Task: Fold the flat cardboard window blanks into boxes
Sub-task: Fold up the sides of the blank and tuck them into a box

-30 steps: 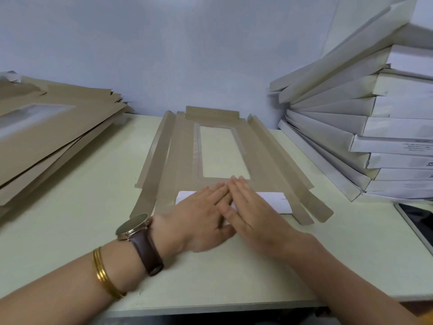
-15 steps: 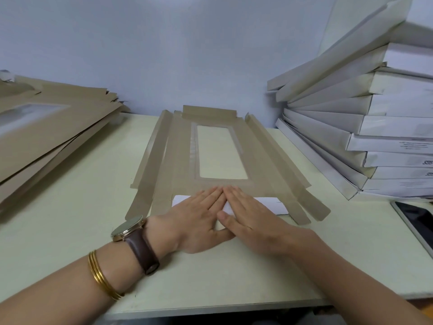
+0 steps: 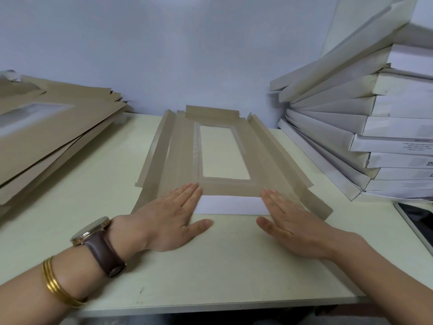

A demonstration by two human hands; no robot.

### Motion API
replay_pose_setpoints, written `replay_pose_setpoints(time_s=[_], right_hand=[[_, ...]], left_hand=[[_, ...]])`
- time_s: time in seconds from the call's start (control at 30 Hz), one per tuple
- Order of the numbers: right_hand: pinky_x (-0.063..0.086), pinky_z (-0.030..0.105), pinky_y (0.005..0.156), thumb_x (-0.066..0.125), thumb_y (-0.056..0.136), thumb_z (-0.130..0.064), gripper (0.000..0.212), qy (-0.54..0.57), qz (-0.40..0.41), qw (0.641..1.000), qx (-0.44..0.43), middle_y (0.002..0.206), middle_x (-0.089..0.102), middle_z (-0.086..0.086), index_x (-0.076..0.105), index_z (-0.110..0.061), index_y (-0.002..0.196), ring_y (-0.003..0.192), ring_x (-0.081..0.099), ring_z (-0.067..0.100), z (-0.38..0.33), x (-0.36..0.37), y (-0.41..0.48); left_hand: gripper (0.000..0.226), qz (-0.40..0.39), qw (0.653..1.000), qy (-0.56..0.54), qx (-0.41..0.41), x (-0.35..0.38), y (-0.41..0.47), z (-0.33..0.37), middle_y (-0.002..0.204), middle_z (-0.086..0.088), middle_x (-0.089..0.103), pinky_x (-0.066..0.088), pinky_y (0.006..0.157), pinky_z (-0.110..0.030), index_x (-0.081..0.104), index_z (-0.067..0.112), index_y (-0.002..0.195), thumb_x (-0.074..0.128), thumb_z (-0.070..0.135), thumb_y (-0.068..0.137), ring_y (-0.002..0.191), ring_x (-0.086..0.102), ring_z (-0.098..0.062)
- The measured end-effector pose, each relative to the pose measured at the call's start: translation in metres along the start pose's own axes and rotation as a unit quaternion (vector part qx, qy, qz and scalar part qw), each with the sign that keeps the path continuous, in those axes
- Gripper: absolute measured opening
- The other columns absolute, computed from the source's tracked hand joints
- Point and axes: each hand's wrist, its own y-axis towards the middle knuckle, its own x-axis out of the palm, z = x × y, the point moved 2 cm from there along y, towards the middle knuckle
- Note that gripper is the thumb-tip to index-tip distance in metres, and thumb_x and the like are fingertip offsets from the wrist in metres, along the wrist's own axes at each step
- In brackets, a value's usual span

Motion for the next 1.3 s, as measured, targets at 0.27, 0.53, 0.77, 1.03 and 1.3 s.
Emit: replay_pose_setpoints(time_s=[0.27,0.53,0.77,1.03,1.3], right_hand=[[-0.006,0.025,0.119,-0.006,0.072,-0.080,0.098,-0.002,0.019,1.000,0.009,0.154,-0.024,-0.019,-0.017,-0.024,0.152,0.139,-0.025,-0.006,0.012,0.004,-0.001],[-0.001,0.018,0.117,0.009,0.087,-0.067,0.081,0.000,0.085,0.996,0.016,0.160,-0.005,-0.015,-0.001,-0.024,0.155,0.144,-0.009,-0.006,0.019,0.004,-0.001],[0.032,0.017,0.099,0.043,0.096,-0.046,0.045,0.010,0.220,0.972,-0.077,0.132,0.046,-0.009,0.054,-0.016,0.129,0.122,0.040,0.006,0.017,-0.003,-0.007],[0.038,0.022,0.074,0.049,0.099,-0.027,0.021,-0.007,0.274,0.958,-0.090,0.096,0.056,-0.008,0.067,-0.019,0.107,0.089,0.046,0.010,0.018,-0.009,-0.003],[0.042,0.035,0.069,0.041,0.100,-0.025,0.019,0.047,0.225,0.972,-0.039,0.077,0.055,-0.007,0.051,-0.023,0.084,0.076,0.050,0.016,0.020,-0.029,0.016]], left_hand=[[0.076,0.017,0.999,-0.001,-0.027,-0.001,-0.006,-0.015,0.158,0.007,-0.022,-0.013,0.115,-0.021,-0.017,0.018,0.151,0.008,0.062,0.094,0.143,-0.023,-0.004],[0.060,0.187,0.982,0.039,0.009,-0.008,-0.011,-0.009,0.155,-0.003,0.024,0.000,0.117,-0.020,0.038,0.010,0.140,0.019,0.049,0.100,0.146,0.011,-0.016],[0.037,0.215,0.976,0.023,0.037,-0.014,-0.011,-0.003,0.117,0.009,0.051,0.042,0.088,-0.028,0.058,0.021,0.107,0.030,0.042,0.098,0.109,0.044,-0.012],[0.036,0.234,0.971,-0.027,0.035,-0.022,-0.009,-0.005,0.094,0.004,0.054,0.045,0.078,-0.034,0.062,0.017,0.100,0.032,0.038,0.100,0.092,0.050,-0.016],[0.021,0.234,0.967,-0.096,-0.021,-0.036,0.003,-0.006,0.086,0.001,0.061,0.046,0.074,-0.040,0.059,0.016,0.091,0.040,0.021,0.097,0.084,0.056,-0.023]])
